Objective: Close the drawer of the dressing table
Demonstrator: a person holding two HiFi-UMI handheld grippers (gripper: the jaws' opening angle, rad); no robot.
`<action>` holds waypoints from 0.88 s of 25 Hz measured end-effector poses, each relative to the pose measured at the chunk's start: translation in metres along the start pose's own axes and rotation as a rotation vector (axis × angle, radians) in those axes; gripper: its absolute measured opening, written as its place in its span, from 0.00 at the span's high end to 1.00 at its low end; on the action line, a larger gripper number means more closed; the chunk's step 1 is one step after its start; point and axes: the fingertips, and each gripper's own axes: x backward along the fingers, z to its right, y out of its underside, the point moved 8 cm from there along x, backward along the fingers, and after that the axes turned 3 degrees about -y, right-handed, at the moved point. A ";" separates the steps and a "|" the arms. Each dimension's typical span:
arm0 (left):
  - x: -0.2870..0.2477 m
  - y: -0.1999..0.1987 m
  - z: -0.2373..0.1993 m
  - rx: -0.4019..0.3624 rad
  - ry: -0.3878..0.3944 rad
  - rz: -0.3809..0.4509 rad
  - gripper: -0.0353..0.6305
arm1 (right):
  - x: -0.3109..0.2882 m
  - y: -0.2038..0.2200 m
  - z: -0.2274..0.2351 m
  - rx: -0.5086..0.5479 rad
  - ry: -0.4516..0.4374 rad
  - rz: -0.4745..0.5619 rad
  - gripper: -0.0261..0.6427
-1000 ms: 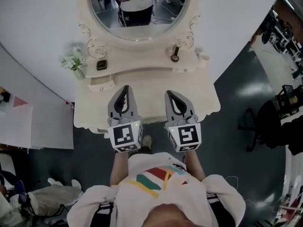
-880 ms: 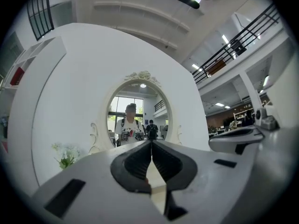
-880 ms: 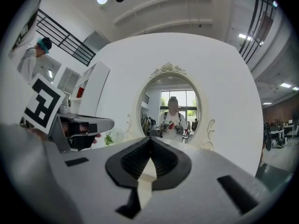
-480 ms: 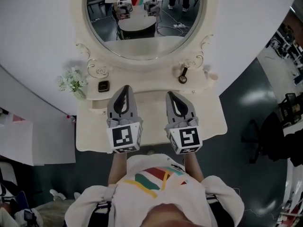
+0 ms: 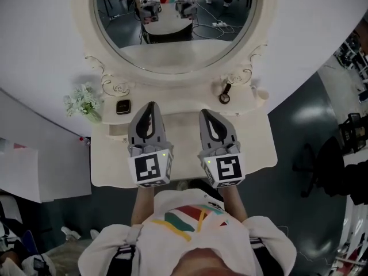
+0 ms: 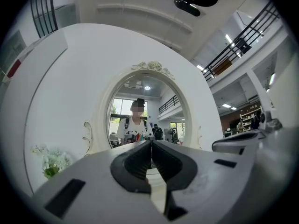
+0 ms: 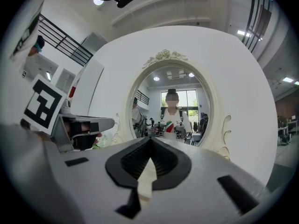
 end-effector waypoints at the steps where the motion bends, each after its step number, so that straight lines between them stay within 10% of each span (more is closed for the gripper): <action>1: 0.001 -0.002 0.002 0.003 -0.004 -0.004 0.94 | 0.000 0.000 0.001 -0.002 -0.003 -0.001 0.96; 22: 0.008 -0.012 0.020 -0.017 -0.051 -0.030 0.93 | 0.003 -0.008 0.005 -0.032 -0.120 0.028 0.96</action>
